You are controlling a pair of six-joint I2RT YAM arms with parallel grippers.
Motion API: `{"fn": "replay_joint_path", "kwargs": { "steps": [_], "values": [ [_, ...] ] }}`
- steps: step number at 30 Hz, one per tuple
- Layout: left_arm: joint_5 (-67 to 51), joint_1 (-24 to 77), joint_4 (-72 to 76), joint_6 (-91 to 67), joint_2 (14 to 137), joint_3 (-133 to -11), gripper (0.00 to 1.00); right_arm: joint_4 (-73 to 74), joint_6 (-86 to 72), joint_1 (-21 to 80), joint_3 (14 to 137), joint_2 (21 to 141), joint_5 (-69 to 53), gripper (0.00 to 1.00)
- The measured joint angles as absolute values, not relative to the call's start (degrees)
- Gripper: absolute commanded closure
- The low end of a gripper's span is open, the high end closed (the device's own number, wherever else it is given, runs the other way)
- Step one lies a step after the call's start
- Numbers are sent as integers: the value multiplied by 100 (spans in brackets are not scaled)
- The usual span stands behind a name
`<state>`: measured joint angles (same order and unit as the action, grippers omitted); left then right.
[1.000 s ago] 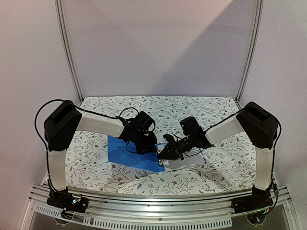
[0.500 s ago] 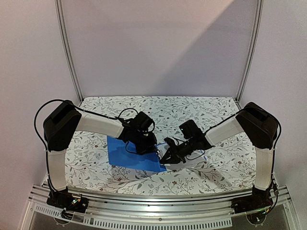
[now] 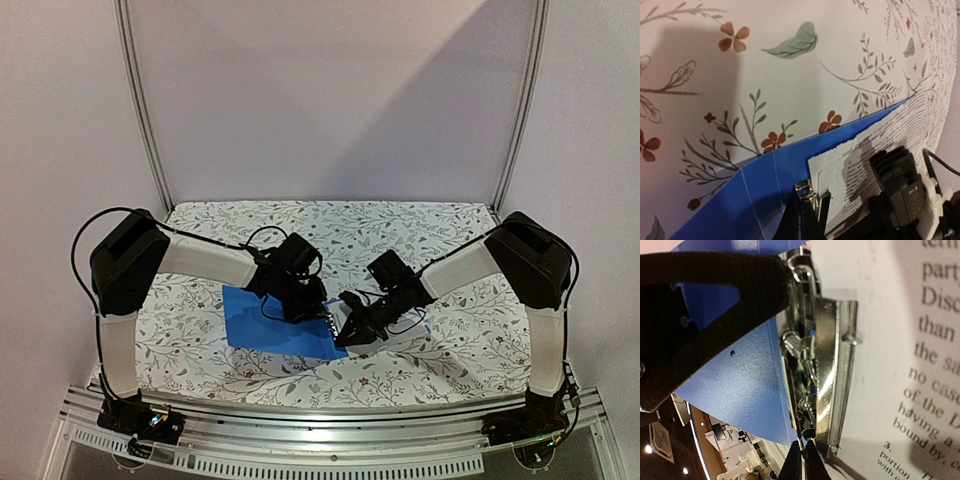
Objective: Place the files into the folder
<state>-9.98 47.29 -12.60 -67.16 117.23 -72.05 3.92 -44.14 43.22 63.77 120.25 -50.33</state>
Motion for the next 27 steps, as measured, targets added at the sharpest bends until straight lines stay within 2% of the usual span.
{"fn": "replay_joint_path", "kwargs": {
  "steps": [10, 18, 27],
  "values": [
    [-1081, 4698, -1146, -6720, 11710, -7131, 100, 790, -4112, 4351, 6573, 12042, -4869, 97],
    [-1135, 4681, -1061, -6766, 11690, -7074, 100, -620, -5022, 4307, 6010, 12049, -5441, 95],
    [-1107, 4681, -1052, -6775, 11671, -7067, 100, -530, -5319, 4324, 5996, 11972, -5457, 81]
  ]
}}
